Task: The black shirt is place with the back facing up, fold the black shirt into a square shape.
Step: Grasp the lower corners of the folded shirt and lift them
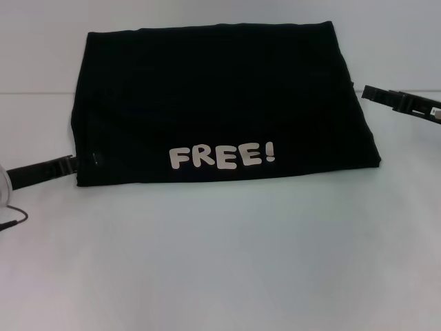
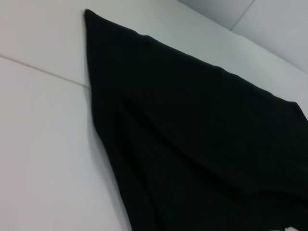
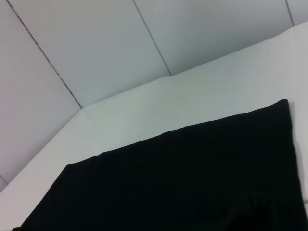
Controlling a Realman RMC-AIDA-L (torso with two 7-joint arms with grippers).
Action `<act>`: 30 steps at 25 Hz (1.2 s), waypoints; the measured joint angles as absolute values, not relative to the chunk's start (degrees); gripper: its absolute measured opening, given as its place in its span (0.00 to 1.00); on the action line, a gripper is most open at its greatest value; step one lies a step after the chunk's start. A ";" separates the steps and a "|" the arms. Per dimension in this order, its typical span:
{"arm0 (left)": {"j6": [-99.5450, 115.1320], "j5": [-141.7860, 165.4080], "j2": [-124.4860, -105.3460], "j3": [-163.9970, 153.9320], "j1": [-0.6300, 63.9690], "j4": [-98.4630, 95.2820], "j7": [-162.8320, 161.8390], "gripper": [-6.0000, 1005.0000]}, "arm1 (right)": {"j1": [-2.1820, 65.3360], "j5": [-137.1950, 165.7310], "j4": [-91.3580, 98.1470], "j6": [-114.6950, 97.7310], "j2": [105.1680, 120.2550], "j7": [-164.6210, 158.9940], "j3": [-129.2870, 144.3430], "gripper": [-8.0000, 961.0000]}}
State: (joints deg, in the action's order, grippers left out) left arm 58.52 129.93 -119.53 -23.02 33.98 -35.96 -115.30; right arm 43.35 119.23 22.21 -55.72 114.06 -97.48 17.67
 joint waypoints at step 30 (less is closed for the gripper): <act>57.90 134.71 -119.53 -25.57 34.59 -35.49 -113.92 0.68 | 43.77 119.18 22.24 -55.46 114.06 -97.56 17.66 0.73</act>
State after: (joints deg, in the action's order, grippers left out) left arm 57.90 134.71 -119.53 -25.57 34.59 -35.49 -113.92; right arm 43.77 119.18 22.24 -55.46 114.06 -97.56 17.66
